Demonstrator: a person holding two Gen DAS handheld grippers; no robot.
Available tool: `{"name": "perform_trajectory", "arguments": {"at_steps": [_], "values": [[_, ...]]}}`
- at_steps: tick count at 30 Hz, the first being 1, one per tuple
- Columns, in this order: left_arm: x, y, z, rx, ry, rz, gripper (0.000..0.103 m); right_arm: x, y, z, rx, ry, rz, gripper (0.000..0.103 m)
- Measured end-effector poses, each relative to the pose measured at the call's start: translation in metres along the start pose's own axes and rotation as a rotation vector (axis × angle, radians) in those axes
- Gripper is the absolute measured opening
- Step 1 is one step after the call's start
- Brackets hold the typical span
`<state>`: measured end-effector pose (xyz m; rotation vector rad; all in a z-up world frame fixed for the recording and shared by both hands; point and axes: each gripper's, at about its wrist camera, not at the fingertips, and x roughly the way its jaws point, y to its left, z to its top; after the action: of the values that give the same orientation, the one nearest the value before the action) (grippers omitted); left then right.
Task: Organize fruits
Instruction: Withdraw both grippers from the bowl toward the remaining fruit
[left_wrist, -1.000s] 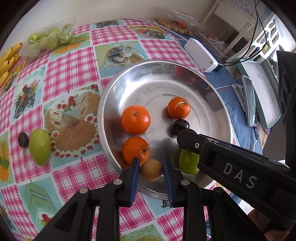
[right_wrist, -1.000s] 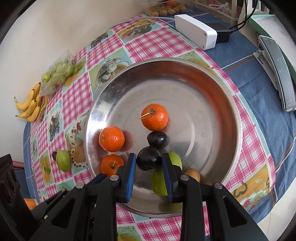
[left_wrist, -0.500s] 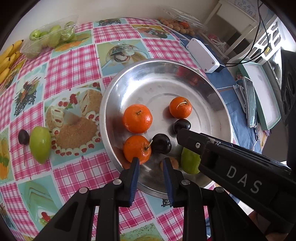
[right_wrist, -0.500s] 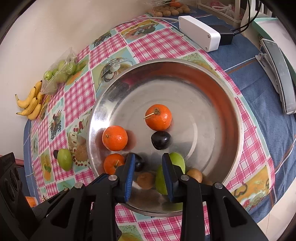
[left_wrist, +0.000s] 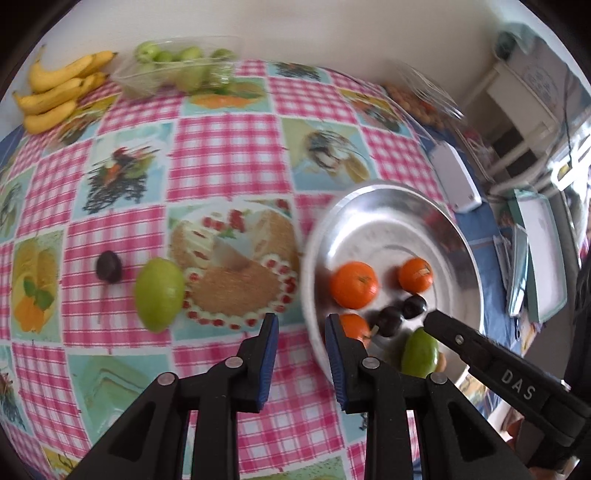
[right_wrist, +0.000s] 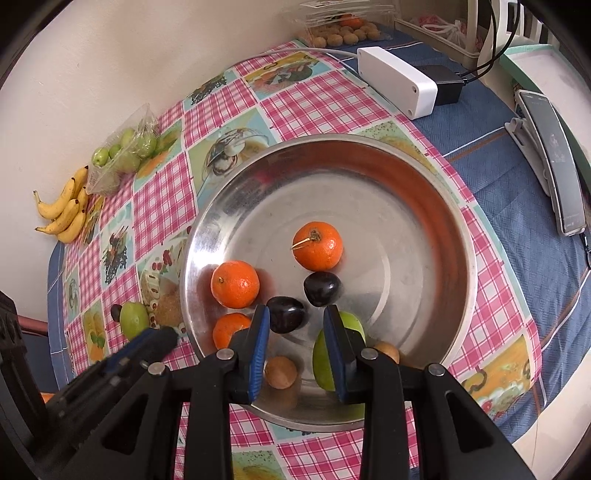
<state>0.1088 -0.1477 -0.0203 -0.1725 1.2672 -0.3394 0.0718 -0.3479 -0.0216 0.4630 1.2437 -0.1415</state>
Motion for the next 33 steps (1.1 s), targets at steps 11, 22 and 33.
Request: {"name": "perform_trajectory", "arguments": {"at_steps": [11,22,33], "values": [[-0.012,0.037,0.005,-0.116,-0.028,0.036,0.035,-0.003,0.015,-0.001,-0.052,-0.009,-0.011,0.031],[-0.007,0.05,0.007,-0.179,-0.023,0.125,0.089,0.001,0.026,-0.003,-0.099,-0.007,-0.033,0.078],[-0.009,0.059,0.005,-0.193,-0.06,0.207,0.103,0.007,0.028,-0.004,-0.123,-0.007,-0.053,0.083]]}}
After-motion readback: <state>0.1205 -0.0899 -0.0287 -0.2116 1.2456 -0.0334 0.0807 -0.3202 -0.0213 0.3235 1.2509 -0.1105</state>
